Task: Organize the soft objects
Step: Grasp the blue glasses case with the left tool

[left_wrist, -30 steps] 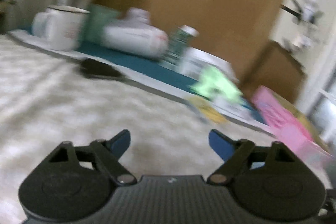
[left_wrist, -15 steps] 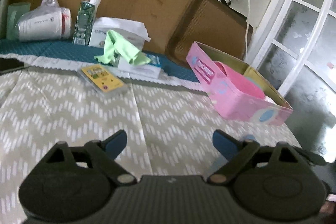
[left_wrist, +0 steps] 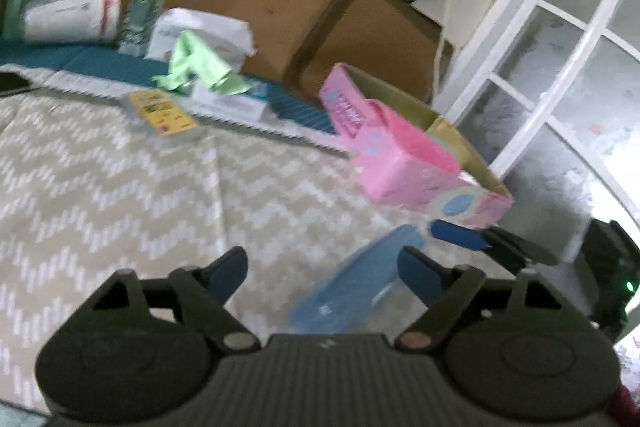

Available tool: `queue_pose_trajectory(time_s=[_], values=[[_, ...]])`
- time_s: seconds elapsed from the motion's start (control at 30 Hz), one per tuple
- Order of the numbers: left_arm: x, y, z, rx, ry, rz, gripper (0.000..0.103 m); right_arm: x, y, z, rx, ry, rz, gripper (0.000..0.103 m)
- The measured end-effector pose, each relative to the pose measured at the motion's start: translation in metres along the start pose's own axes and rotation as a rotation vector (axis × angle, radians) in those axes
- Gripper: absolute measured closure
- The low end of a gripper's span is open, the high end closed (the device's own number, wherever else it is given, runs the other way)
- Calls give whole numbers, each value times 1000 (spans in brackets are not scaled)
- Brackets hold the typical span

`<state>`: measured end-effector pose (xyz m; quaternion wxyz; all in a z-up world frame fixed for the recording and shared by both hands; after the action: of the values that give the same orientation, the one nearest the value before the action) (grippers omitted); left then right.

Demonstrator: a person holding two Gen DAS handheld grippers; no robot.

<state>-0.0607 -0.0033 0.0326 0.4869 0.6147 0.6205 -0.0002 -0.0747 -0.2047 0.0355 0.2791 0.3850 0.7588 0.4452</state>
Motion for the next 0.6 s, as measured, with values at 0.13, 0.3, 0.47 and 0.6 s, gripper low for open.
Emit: queue_pose_trajectory(time_s=[0.13, 0.3, 0.47, 0.6], values=[[-5, -6, 17, 78, -38, 3, 47, 1, -4, 1, 20, 92, 54, 25], [-7, -27, 23, 155, -65, 27, 47, 19, -29, -35, 45, 113, 24, 27], [2, -31, 5, 144, -24, 7, 36, 35, -51, -67, 79, 77, -12, 27], [11, -35, -8, 163, -33, -46, 34, 33, -51, -65, 79, 35, -70, 26]])
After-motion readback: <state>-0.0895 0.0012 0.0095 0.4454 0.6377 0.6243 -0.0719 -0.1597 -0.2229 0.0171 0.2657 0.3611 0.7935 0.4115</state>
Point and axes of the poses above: each gripper's, at about its wrist camera, not at the fingertips, and z roughly the way its jaws point, x to its left, y to its top, the point moved 3 cm from there along z, roughly the way its jaws point, and after that the axes turned 12 degrees about -z, right-handed, at the moved point
